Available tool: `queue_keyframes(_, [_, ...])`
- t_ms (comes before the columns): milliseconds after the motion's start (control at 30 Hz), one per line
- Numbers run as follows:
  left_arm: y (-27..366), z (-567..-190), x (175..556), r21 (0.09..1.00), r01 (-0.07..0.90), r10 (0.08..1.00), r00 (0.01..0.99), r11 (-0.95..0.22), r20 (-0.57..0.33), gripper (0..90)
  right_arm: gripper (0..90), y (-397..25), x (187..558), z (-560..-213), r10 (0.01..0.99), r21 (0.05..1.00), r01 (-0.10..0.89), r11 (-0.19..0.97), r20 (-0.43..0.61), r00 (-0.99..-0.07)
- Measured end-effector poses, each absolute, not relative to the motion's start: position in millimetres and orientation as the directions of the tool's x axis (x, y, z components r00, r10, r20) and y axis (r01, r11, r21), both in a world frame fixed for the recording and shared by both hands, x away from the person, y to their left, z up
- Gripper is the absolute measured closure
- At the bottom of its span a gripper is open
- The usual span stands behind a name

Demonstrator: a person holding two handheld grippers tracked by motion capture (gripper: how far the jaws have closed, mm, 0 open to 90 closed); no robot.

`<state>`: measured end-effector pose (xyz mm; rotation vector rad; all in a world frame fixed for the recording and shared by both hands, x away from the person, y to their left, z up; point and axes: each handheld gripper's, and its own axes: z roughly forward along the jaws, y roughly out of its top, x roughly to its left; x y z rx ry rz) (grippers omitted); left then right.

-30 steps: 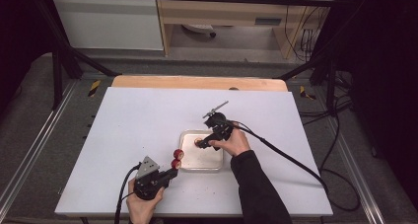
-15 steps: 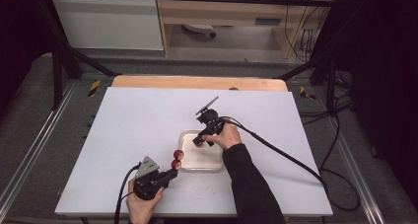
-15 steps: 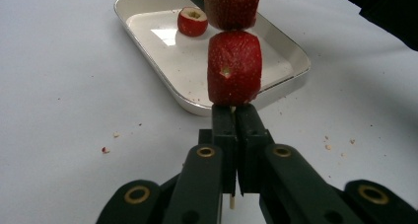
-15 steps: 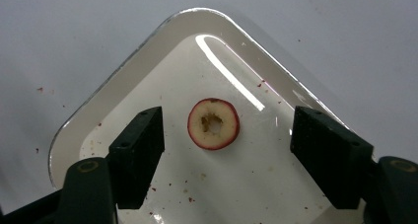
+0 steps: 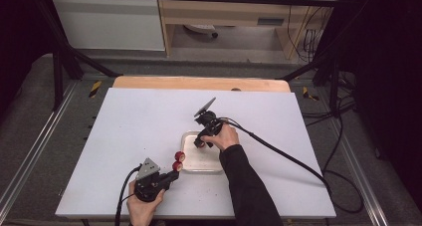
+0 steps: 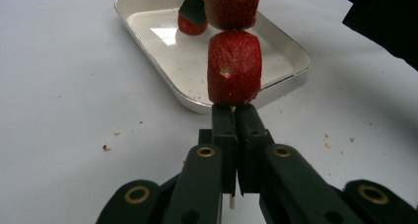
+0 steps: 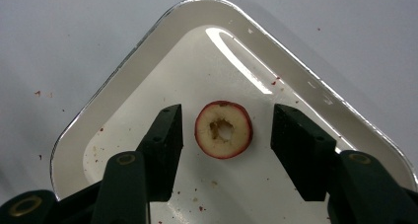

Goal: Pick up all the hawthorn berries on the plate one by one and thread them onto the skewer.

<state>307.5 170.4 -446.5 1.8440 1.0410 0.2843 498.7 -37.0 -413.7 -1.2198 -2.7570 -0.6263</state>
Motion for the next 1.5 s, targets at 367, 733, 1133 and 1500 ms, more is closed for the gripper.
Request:
queue_keyframes(367, [172,-447,307,0.829,0.533,0.759,0.608,-0.170,-0.235,88.3,61.5,-35,499,-418,0.721,0.328,0.756,0.566,0.249,-0.647])
queue_keyframes(733, [171,-445,305,0.837,0.526,0.756,0.606,-0.149,-0.246,88.3,61.8,-49,483,-384,0.701,0.477,0.745,0.467,0.315,-0.640])
queue_keyframes(1133, [147,-440,299,0.841,0.529,0.731,0.618,-0.114,-0.289,88.2,61.9,-94,441,-353,0.611,0.702,0.700,0.128,0.500,-0.613])
queue_keyframes(1500, [120,-440,299,0.834,0.546,0.719,0.610,-0.077,-0.333,88.1,61.9,-114,407,-373,0.520,0.776,0.604,-0.185,0.598,-0.610])
